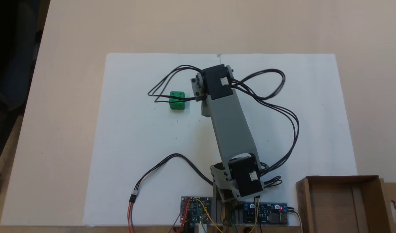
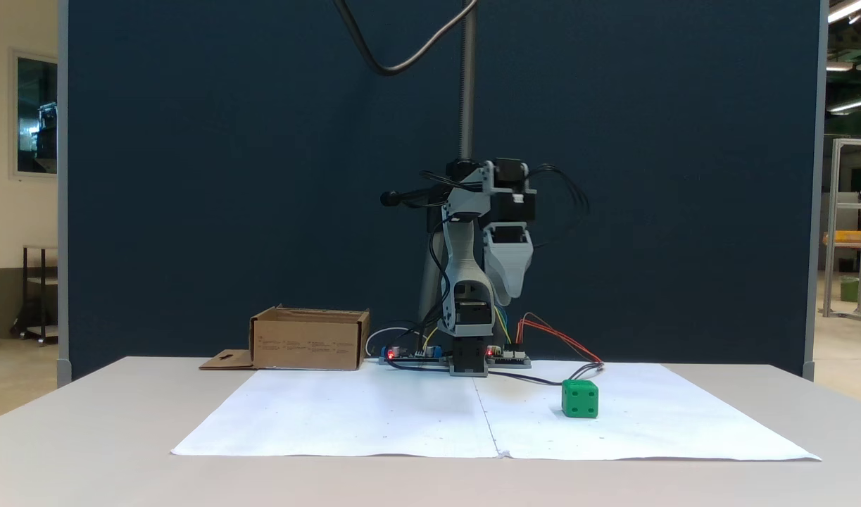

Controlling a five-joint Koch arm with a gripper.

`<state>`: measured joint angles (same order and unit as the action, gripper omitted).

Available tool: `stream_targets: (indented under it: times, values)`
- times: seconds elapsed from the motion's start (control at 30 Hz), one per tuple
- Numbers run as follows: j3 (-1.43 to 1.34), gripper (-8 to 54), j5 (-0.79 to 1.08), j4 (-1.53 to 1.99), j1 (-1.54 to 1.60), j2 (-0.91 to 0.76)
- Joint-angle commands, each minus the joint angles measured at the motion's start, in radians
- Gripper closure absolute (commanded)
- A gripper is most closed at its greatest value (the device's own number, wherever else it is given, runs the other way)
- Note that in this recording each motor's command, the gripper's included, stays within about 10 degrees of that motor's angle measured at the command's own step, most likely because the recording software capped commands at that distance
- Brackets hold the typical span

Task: Grasp a green dice and put it in the bin.

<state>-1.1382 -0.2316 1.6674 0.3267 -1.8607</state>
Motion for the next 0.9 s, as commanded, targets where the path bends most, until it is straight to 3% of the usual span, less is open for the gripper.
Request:
stream_targets:
  times: [0.0,0.43,0.87]
  values:
    - [0.071,3.7,-0.150,-0.032,0.055,-0.008]
    - [0.071,3.8,-0.298,-0.322,0.321,0.167]
    - [0.132,3.6,-0.364,-0.247,0.339,0.322]
